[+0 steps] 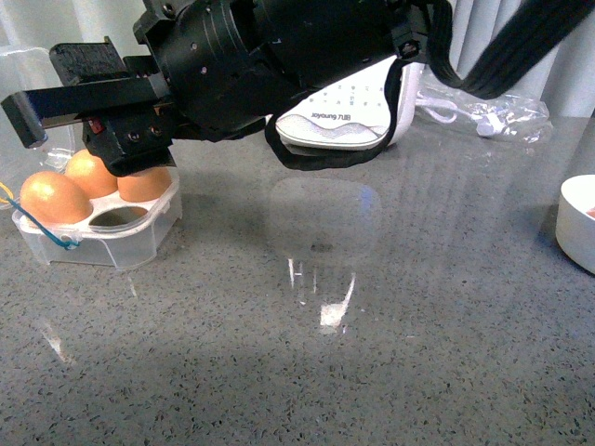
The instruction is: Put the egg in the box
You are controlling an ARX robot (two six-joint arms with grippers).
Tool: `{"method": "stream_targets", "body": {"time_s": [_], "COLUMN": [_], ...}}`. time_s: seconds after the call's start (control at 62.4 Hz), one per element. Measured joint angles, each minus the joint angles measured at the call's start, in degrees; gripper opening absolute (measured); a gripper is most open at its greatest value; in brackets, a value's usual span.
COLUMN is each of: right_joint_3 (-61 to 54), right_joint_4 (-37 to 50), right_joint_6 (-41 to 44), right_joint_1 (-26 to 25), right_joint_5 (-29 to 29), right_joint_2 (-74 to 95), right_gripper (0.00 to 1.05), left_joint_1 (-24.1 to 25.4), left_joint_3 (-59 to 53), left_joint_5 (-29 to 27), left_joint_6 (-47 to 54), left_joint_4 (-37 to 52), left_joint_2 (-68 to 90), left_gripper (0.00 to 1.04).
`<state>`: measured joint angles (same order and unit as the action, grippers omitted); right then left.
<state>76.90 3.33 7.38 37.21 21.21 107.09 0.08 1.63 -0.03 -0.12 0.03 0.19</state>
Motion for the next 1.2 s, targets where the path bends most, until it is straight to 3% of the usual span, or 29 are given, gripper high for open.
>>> {"method": "stream_targets", "body": {"time_s": [0.753,1.137,1.201], "right_joint_3": [4.87,4.85,4.81], "right_joint_4": [-3.93,-3.65,-3.54], "right_joint_6": [0.20,0.11,0.11], "right_joint_1": [1.68,1.38,1.20], "right_joint_5": [-0.09,-0.28,-0.31], "right_joint_2": [3.82,3.80,3.78], "right_gripper": [0.43,0.99,0.98], "left_joint_1": [0.00,0.00,0.00], "left_joint_3": [0.00,0.00,0.00], "left_joint_5": [0.00,0.00,0.00], "left_joint_6": [0.00,0.00,0.00], "left_joint_4": [0.00,0.00,0.00], "left_joint_2": [0.00,0.00,0.00], "left_gripper": [0.98,0.98,0.98]}}
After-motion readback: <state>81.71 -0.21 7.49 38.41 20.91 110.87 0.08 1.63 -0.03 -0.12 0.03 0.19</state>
